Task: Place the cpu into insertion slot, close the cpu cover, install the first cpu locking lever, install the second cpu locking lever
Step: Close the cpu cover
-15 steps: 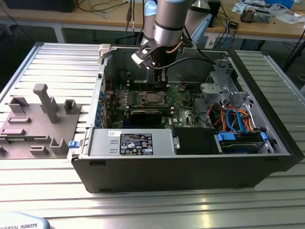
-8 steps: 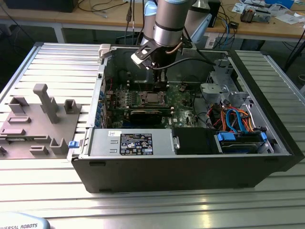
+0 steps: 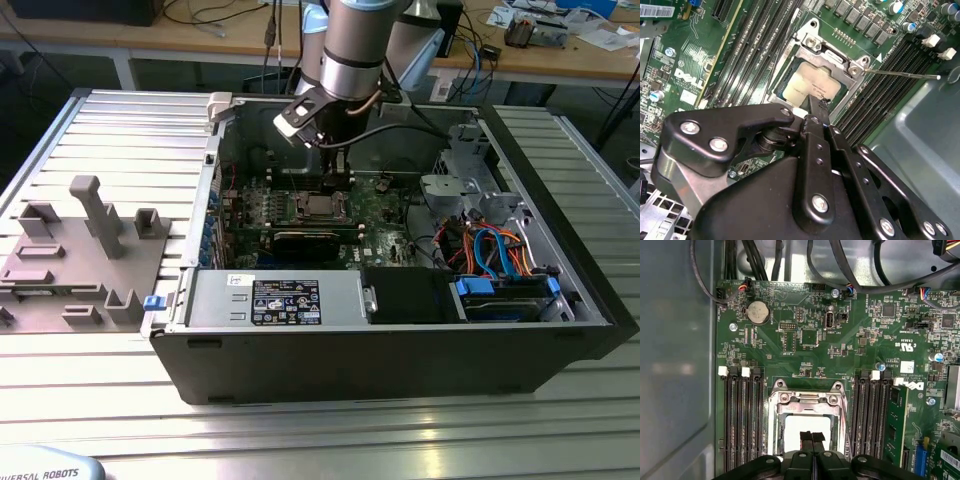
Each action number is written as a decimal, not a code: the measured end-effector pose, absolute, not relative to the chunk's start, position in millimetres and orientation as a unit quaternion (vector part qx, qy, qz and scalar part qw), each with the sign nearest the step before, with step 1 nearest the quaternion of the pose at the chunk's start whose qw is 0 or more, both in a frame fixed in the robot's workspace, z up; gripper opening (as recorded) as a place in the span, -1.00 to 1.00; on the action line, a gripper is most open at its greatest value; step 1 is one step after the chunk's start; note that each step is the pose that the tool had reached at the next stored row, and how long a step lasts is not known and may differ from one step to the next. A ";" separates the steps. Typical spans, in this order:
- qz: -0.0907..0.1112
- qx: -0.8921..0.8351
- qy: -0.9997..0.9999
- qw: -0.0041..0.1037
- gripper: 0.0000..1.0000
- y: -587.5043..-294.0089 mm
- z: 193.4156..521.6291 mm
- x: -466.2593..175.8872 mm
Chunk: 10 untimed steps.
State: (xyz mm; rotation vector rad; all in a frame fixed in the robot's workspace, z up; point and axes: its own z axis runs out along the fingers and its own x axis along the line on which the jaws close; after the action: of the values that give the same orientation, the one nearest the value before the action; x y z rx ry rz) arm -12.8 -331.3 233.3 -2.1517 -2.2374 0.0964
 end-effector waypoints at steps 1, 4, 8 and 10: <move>0.031 -0.693 -0.720 0.018 -0.79 -331.4 232.7 -12.9; 0.031 -0.693 -0.720 0.018 -0.79 -331.6 231.1 -13.6; 0.031 -0.693 -0.720 0.018 -0.79 -332.1 228.0 -16.1; 0.031 -0.693 -0.720 0.018 -0.79 -332.2 226.7 -17.0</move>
State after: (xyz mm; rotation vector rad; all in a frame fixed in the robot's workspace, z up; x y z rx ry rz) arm -17.0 -332.2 226.7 -2.1517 -2.2372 0.0960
